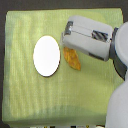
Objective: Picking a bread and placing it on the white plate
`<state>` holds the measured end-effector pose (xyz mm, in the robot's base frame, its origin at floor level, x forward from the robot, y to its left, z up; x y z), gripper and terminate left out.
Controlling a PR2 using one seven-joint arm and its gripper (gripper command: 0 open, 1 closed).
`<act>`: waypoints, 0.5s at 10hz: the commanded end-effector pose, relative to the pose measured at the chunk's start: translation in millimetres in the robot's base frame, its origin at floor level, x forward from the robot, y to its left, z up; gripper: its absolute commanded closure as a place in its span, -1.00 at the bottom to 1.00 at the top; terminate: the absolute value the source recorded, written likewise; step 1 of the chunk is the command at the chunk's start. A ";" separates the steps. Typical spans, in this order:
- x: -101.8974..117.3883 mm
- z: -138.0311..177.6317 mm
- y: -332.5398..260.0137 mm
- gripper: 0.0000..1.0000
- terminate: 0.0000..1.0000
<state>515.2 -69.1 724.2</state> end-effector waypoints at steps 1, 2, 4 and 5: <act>10.3 -4.1 -16.3 1.00 -1.00; 10.7 -4.2 -17.9 1.00 -1.00; 13.6 -1.8 -23.1 1.00 -1.00; 14.3 -0.9 -26.8 1.00 -1.00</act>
<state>524.7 -82.5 722.5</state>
